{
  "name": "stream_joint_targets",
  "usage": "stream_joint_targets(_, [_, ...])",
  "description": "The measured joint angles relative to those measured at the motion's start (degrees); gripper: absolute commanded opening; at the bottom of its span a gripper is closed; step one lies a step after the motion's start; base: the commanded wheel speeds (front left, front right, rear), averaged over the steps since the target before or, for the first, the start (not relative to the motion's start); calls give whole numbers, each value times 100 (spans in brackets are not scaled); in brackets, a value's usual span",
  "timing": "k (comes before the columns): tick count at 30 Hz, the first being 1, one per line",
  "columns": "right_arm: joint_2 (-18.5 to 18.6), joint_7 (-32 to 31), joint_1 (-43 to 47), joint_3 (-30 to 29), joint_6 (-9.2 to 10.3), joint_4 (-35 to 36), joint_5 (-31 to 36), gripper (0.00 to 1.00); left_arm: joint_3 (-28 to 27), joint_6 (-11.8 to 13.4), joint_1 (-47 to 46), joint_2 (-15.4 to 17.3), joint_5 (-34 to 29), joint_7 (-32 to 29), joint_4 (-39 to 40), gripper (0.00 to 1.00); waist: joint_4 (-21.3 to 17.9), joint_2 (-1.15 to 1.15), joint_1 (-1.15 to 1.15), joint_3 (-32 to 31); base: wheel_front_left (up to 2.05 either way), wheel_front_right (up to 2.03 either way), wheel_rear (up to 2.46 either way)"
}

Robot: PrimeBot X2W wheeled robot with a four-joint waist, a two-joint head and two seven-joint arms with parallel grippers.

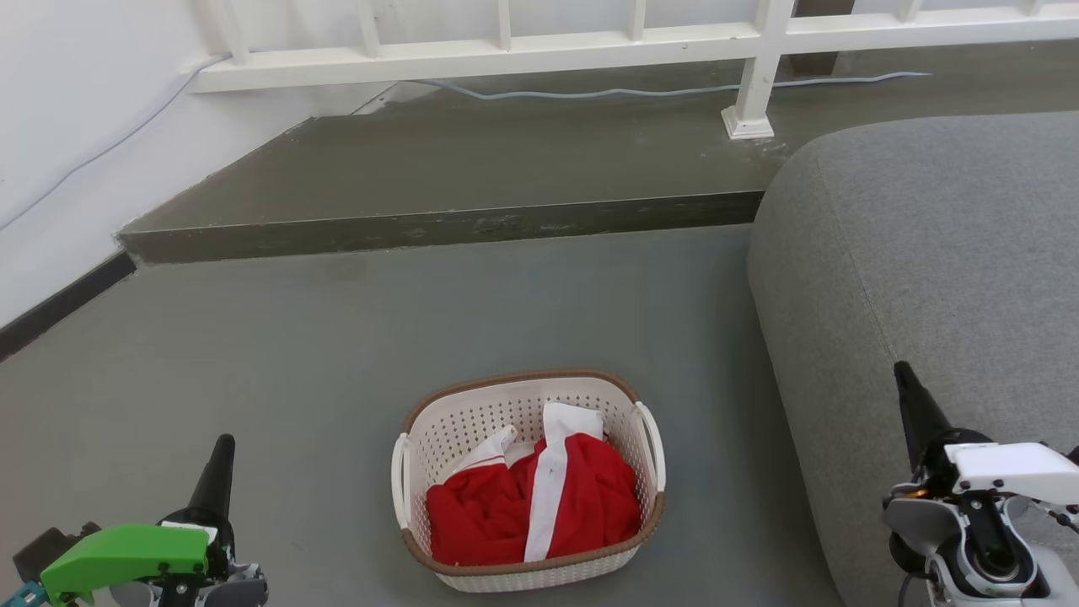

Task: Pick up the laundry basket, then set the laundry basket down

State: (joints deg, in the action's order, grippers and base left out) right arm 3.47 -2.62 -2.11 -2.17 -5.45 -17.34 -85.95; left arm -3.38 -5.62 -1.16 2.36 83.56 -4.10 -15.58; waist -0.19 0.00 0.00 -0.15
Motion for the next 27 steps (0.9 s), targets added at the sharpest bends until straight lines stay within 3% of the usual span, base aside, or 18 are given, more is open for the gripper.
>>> stream_joint_targets(13, [2,-180,-100,-336,-113,82,-723,0,-133,-126,-232,-23,811,-240,-31,0,20,0,0,30,0,0,0])
stream_joint_targets(27, [1,-199,-102,-342,-126,85,-748,0,-143,-127,-241,-25,815,-240,-31,0,19,0,0,30,0,0,0])
